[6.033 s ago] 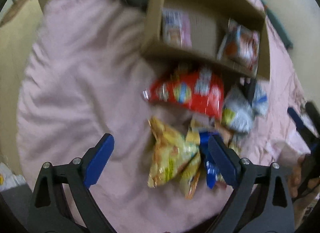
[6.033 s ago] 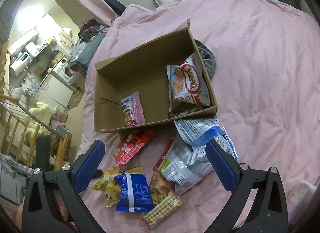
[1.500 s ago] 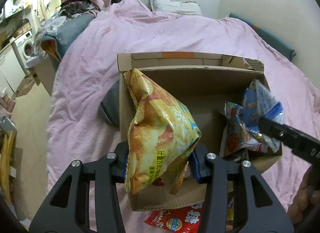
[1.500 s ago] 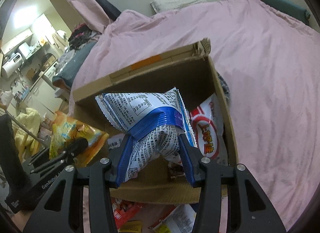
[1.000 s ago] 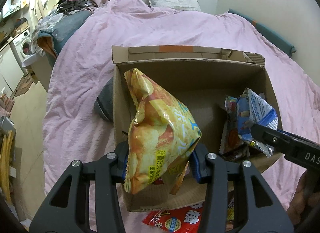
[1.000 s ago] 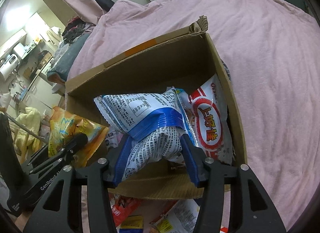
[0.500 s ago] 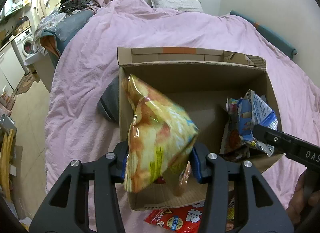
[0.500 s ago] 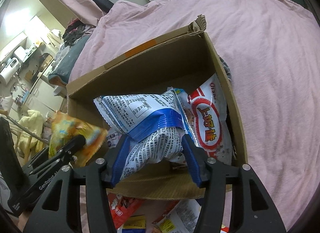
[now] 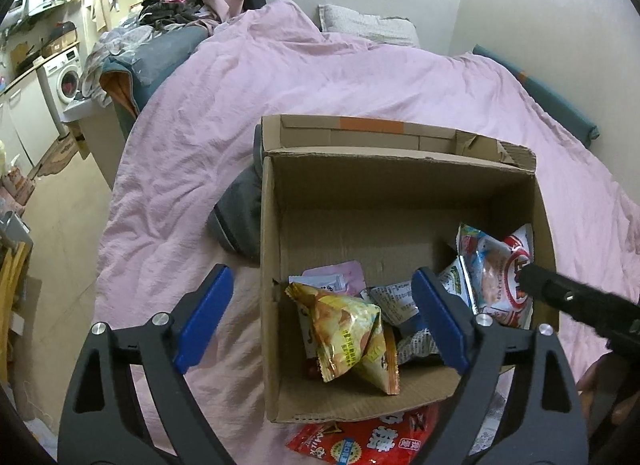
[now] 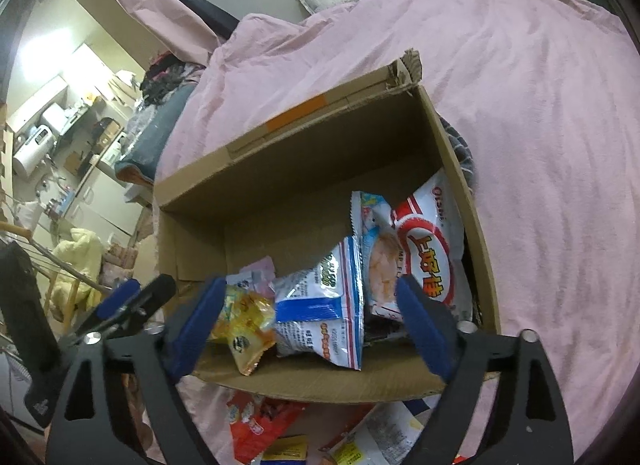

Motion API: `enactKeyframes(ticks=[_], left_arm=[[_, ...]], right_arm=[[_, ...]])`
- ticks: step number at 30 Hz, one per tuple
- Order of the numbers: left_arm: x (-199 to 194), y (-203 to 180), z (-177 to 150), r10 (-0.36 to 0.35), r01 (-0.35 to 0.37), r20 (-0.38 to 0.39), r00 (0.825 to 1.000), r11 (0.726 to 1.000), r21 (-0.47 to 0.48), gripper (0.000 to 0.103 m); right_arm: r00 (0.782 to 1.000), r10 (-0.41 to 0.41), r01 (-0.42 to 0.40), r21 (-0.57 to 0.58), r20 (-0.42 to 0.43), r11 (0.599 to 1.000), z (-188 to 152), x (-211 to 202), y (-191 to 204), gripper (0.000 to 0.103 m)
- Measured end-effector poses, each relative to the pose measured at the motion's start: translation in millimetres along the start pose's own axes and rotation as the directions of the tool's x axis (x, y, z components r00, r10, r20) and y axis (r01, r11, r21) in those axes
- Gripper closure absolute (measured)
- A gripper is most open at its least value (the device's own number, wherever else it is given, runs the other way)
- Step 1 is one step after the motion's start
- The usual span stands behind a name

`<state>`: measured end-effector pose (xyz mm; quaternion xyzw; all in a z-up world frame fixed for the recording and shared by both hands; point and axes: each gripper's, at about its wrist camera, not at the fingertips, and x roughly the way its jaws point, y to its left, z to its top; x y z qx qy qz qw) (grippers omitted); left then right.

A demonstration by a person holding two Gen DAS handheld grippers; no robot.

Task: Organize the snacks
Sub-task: 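Withdraw both tools from the box back toward the remaining snacks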

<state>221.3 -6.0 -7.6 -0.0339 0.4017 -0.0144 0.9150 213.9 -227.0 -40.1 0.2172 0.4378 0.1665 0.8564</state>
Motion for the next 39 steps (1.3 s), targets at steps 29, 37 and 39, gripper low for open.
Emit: enactKeyframes(ticks=[29, 37, 39], left_arm=[[-67, 24, -18, 0.026, -0.024, 0.084, 0.996, 0.999, -0.030, 0.014], [-85, 30, -37, 0.027, -0.025, 0.064, 0.998, 0.999, -0.026, 0.014], [-89, 31, -41, 0.027, -0.026, 0.058, 0.998, 0.999, -0.028, 0.014]], right_arm=[[0.997, -0.037, 0.038, -0.017, 0.062, 0.999, -18, -62, 10, 0.010], [0.998, -0.039, 0.040, -0.016, 0.044, 0.999, -39, -73, 11, 0.010], [0.998, -0.042, 0.043, -0.019, 0.039, 0.999, -44, -76, 11, 0.010]])
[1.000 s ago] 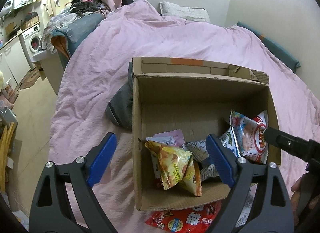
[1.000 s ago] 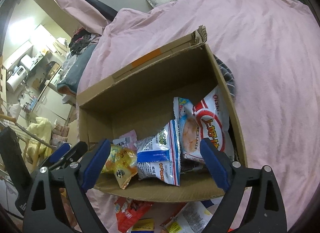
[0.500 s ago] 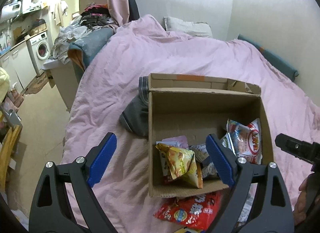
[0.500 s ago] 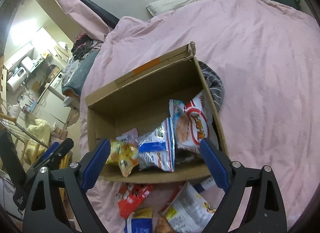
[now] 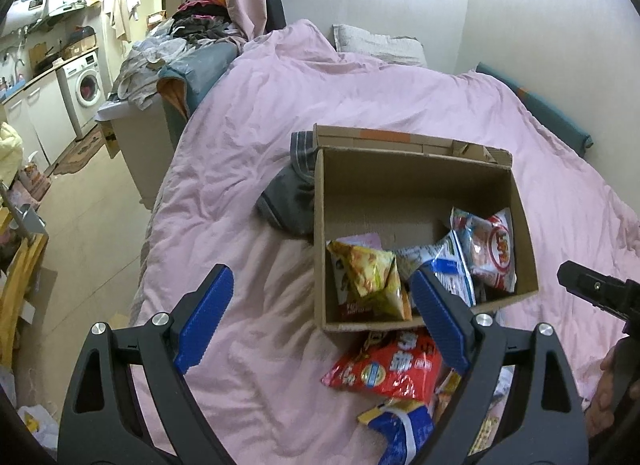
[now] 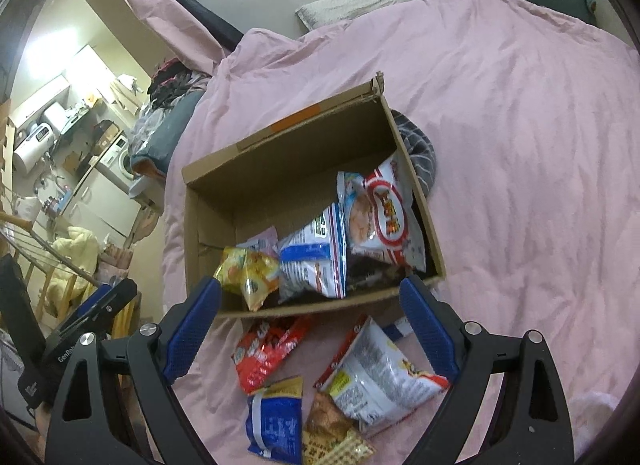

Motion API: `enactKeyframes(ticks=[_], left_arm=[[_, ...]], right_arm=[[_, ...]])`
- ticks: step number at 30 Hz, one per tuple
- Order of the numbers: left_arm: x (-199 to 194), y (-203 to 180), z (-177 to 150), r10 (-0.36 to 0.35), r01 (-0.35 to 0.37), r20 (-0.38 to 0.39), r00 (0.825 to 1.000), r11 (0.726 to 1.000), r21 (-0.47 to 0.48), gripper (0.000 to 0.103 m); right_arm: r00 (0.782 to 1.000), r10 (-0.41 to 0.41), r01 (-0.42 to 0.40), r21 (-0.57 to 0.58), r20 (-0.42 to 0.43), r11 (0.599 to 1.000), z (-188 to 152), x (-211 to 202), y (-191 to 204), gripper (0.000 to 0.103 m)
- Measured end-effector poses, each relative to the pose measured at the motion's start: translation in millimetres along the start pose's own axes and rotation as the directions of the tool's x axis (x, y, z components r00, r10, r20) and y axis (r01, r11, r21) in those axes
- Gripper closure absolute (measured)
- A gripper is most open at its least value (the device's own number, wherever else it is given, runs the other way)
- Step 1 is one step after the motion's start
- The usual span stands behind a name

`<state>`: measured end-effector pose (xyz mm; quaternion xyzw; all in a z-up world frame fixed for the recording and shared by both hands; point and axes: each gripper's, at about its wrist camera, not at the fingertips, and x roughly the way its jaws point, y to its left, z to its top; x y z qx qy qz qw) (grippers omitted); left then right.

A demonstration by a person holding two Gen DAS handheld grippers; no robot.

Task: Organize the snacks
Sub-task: 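Withdraw both tools from the box back toward the remaining snacks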

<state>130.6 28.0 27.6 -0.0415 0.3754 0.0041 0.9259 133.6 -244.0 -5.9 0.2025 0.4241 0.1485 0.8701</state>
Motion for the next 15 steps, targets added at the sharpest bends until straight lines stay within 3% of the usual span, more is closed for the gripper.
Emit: enactKeyframes(ticks=[15], left_arm=[[-18, 8, -32, -0.015, 0.013, -0.056, 0.998, 0.999, -0.034, 0.014]], right_arm=[[0.998, 0.000, 0.001, 0.012, -0.055, 1.000, -37, -12, 0, 0.010]])
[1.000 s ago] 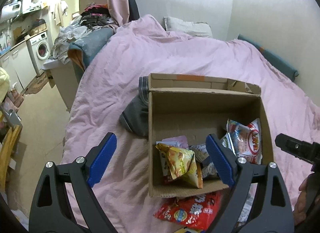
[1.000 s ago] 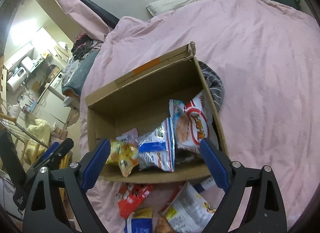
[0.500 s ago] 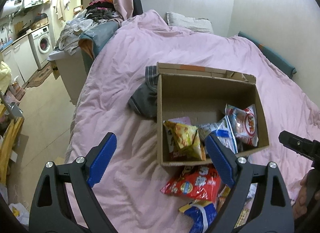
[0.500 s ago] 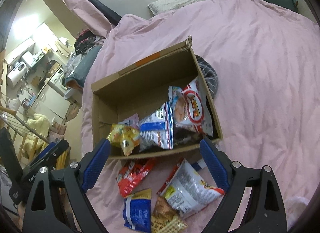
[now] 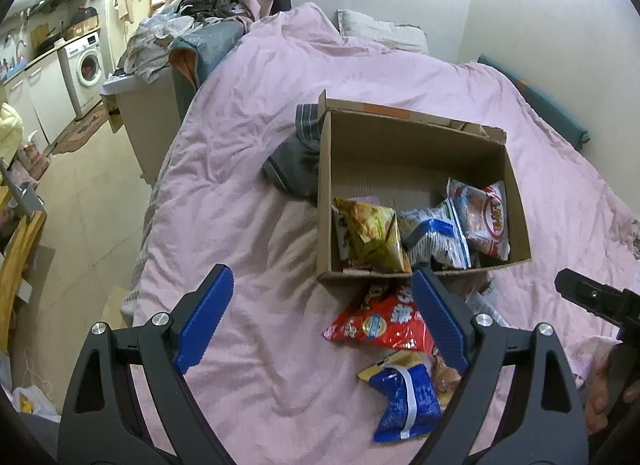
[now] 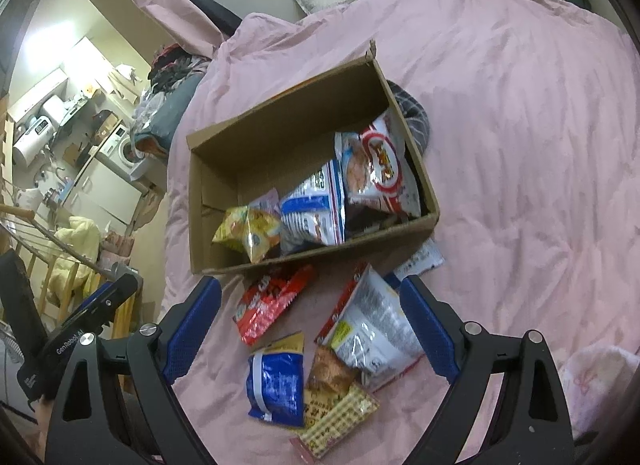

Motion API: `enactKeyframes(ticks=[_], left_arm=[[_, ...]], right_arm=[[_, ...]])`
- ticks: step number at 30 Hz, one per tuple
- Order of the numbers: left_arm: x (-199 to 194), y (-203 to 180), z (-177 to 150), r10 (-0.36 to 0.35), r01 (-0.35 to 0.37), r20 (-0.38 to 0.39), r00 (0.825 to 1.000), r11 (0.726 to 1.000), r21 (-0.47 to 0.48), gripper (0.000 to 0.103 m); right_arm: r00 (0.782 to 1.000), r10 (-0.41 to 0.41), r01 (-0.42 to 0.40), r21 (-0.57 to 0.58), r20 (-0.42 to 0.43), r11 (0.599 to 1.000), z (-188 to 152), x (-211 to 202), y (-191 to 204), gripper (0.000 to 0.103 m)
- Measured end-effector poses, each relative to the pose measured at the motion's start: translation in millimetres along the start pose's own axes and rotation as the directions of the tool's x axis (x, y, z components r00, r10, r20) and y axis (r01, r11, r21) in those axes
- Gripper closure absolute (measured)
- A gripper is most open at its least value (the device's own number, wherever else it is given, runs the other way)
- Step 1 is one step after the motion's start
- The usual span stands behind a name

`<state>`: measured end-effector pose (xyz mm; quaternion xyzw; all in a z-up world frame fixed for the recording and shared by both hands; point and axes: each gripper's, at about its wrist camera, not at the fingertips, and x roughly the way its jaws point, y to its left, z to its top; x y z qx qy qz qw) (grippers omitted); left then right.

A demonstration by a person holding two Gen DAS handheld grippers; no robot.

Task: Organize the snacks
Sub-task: 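Withdraw both tools from the box back toward the remaining snacks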

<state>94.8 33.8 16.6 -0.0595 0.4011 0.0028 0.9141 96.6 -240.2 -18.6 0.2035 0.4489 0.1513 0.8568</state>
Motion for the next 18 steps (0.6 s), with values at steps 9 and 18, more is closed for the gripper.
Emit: enactKeyframes(ticks=[9, 18], left_arm=[[0, 0, -20, -0.003, 0.002, -0.059, 0.998, 1.000, -0.011, 0.014], [9, 3, -40, 0.010, -0.013, -0.143, 0.990, 1.000, -0.022, 0.014]], right_arm=[[0.999, -0.004, 0.004, 0.030, -0.032, 1.000, -15, -2, -8, 0.010], [0.997, -0.028, 0.030, 0.022, -0.068, 0.999, -23, 4, -9, 0.010]])
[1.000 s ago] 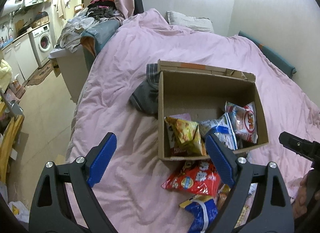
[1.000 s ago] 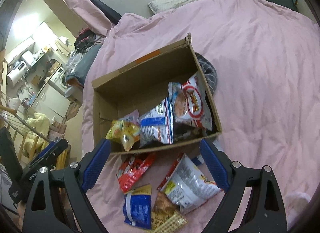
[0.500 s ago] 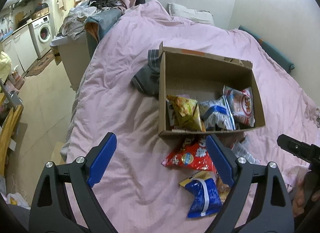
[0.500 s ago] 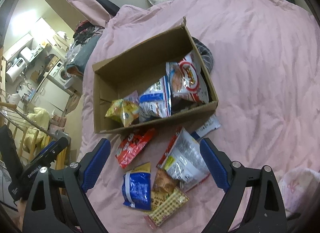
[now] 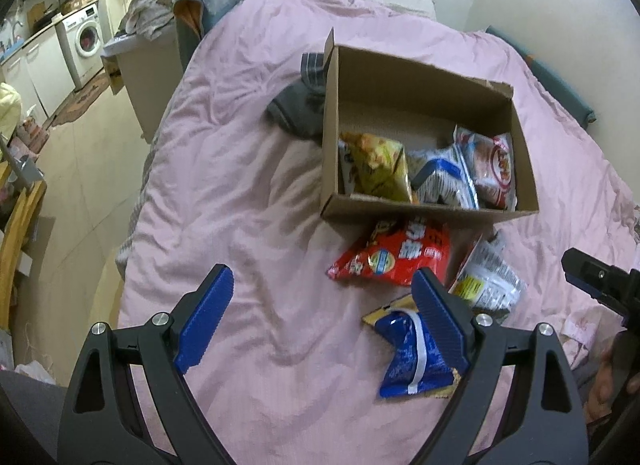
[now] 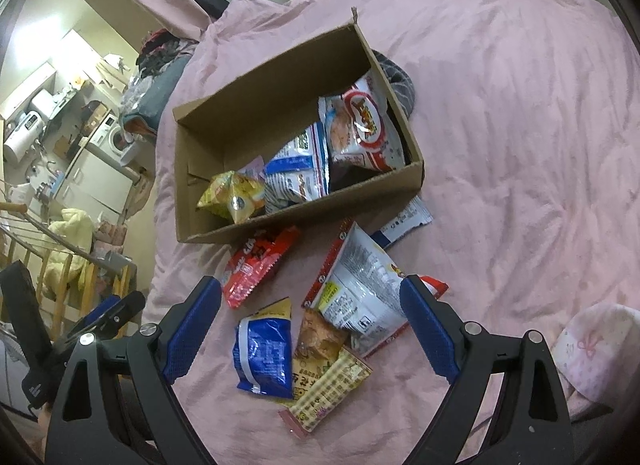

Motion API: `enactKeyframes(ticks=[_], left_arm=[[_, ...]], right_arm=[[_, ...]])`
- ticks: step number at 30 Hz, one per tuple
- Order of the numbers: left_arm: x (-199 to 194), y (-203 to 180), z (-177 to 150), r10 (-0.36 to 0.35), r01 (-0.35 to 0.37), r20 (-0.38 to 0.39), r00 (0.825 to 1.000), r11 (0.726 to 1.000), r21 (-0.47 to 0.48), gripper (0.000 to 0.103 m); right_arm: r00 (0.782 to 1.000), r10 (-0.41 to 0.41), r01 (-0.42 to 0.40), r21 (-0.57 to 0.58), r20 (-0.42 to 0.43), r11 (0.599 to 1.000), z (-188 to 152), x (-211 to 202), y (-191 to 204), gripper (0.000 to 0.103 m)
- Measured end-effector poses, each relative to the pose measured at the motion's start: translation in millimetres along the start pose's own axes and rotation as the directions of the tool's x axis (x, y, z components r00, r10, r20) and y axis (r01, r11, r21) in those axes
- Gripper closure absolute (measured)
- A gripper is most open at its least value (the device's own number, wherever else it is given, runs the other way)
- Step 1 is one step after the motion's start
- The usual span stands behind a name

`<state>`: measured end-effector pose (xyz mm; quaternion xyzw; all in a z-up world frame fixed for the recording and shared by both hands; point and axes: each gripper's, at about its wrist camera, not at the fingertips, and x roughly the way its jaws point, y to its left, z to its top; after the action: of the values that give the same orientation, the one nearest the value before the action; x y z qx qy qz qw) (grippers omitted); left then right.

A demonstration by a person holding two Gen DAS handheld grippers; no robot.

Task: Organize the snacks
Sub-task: 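Withdraw both tools from the box back toward the remaining snacks, then grasp the white-red chip bag with the right tool while the left tool grasps the blue bag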

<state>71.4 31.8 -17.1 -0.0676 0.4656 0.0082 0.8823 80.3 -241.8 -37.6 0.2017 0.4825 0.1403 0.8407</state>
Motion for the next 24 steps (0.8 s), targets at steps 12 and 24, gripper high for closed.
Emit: enactKeyframes(ticks=[12, 24], left_arm=[[17, 2, -8, 0.009, -0.010, -0.081, 0.997, 1.000, -0.012, 0.014], [23, 12, -6, 0.003, -0.010, -0.105, 0.994, 0.998, -0.067, 0.014]], right_arm=[[0.994, -0.014, 0.021, 0.072, -0.106, 0.997, -10, 17, -26, 0.010], [0.987, 0.014, 0.030, 0.267, -0.162, 0.963, -6, 38, -57, 0.010]])
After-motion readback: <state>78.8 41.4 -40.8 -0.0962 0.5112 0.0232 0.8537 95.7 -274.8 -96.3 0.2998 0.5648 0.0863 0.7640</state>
